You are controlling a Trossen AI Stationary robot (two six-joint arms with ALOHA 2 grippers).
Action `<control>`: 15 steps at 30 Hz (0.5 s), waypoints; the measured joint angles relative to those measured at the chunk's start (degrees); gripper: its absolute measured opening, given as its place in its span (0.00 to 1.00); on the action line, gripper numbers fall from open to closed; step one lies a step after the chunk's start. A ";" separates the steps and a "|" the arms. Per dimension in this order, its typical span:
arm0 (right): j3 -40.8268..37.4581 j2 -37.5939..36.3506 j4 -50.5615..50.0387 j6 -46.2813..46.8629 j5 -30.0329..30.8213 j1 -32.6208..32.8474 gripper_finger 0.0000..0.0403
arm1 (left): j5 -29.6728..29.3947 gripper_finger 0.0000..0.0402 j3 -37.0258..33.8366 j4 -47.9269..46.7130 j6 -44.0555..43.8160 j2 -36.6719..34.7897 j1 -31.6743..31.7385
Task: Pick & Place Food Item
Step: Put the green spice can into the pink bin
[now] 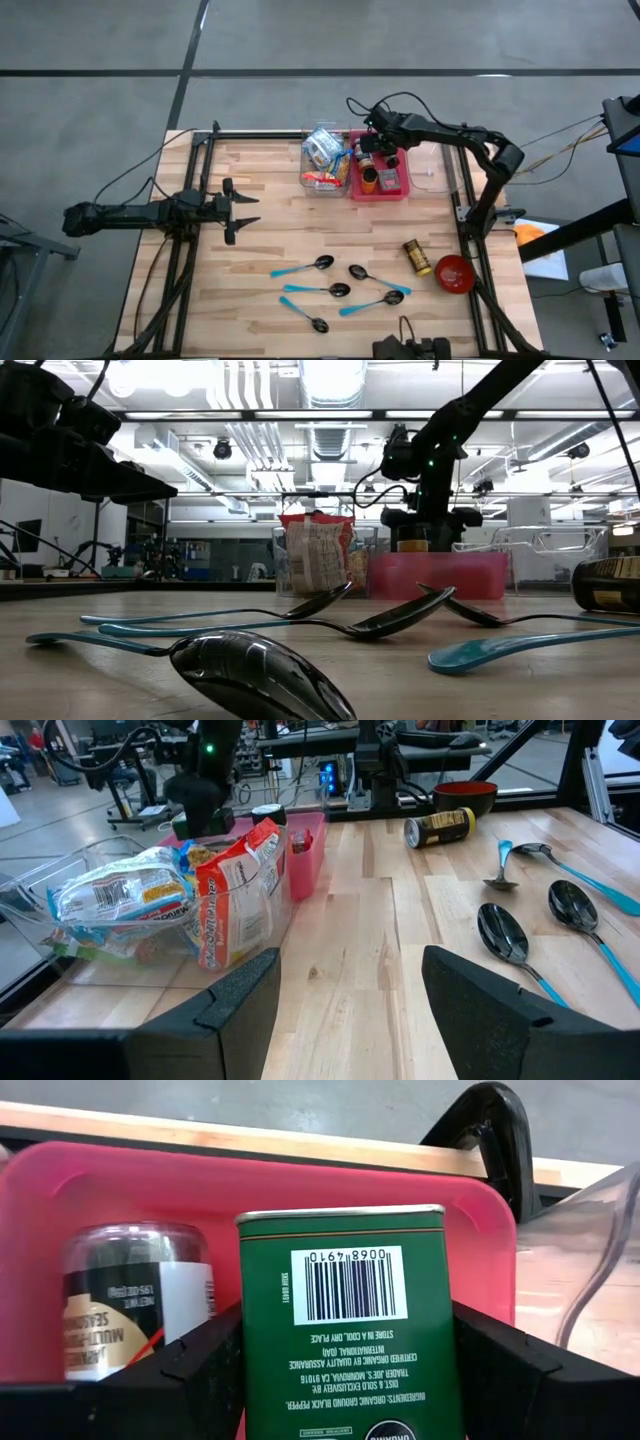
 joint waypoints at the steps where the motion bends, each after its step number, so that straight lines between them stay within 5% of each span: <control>1: 0.00 -0.06 0.02 0.00 -0.01 0.01 0.67 | -0.02 0.61 0.00 0.00 0.00 0.00 -0.02; 15: -0.20 -0.07 -0.11 0.18 -0.65 0.02 0.75 | 0.00 0.61 0.00 0.00 0.02 0.00 -0.02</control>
